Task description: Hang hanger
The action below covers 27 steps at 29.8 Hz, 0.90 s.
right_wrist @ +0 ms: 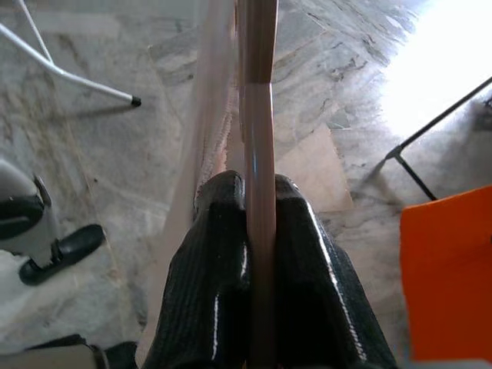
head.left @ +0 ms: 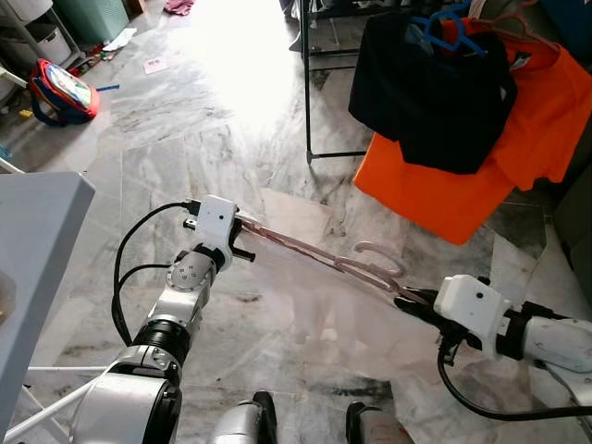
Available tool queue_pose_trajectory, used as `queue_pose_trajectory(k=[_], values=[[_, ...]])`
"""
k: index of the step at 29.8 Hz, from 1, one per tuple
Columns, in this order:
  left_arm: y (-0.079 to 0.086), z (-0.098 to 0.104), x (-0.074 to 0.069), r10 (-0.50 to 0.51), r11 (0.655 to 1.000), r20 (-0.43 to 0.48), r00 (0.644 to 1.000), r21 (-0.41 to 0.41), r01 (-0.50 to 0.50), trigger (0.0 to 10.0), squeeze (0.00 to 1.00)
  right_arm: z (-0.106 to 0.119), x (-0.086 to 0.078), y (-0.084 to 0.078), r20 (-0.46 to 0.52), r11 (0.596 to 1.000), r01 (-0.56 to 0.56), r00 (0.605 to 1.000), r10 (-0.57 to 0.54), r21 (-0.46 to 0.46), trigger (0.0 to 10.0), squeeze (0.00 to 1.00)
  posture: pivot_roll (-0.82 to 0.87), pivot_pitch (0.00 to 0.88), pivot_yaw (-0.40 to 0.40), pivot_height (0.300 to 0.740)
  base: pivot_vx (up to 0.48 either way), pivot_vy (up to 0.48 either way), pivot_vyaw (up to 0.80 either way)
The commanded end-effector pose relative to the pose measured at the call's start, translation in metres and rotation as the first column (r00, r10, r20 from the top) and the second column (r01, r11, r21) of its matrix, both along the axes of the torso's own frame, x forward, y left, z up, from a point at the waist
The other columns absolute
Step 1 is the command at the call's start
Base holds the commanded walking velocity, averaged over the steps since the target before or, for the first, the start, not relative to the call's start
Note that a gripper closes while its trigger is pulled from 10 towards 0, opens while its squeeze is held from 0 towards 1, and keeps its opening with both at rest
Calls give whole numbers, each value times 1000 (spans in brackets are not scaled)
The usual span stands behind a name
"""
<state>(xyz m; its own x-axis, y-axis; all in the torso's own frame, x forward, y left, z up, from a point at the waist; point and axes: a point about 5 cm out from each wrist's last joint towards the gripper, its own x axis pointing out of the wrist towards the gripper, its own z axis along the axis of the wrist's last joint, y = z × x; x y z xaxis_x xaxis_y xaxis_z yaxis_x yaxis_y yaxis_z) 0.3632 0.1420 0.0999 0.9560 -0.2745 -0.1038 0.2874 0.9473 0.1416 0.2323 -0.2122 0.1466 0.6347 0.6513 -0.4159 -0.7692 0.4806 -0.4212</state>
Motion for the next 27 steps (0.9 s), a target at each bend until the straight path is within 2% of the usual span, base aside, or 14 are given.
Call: queue_pose_trajectory(k=[1,5,8,9,10,11,14,19,21,27], values=[[22,-4,-1,86,996,-33,996,-24,-87,0,0,3,-4,-14,-23,999,49,999,-49,-13,10000,0,-125,229,124,740,0,0,0],[13,-15,-7,49,998,-76,996,-24,-51,0,0,13,0,-8,-2,991,76,997,-77,111,10000,0,-124,227,125,740,0,0,0],[10,-20,-10,47,998,-81,996,-25,-49,0,0,16,1,-6,9,985,90,996,-93,149,10000,0,-125,226,122,740,0,0,0],[8,-23,-12,42,999,-83,996,-19,-43,2902,0,17,3,-5,20,980,100,994,-105,169,10000,0,-124,225,120,740,0,0,0],[7,-24,-14,46,999,-80,996,-19,-48,8863,318,17,4,-5,28,978,111,993,-118,174,10000,0,-124,225,120,740,0,0,0],[6,-25,-15,46,999,-77,996,-24,-48,10000,1000,17,6,-4,35,977,119,991,-127,176,10000,0,-125,224,119,740,0,0,0],[2,-26,-17,38,998,-74,996,-46,-42,10000,1000,18,9,-4,56,975,132,988,-144,180,10000,0,-123,223,118,740,0,0,0],[-9,-27,-21,-33,995,-64,997,-100,26,10000,1000,19,16,-7,77,969,170,980,-186,178,10000,0,-121,220,115,740,0,0,0],[-14,-30,-25,-95,988,-73,993,-128,85,10000,1000,18,17,-9,81,970,180,977,-195,160,10000,0,-120,218,113,740,0,0,0],[-13,-37,-35,-183,980,-69,981,-86,177,10000,1000,16,15,-16,73,973,192,977,-203,126,10000,0,-121,224,108,740,0,0,0]])
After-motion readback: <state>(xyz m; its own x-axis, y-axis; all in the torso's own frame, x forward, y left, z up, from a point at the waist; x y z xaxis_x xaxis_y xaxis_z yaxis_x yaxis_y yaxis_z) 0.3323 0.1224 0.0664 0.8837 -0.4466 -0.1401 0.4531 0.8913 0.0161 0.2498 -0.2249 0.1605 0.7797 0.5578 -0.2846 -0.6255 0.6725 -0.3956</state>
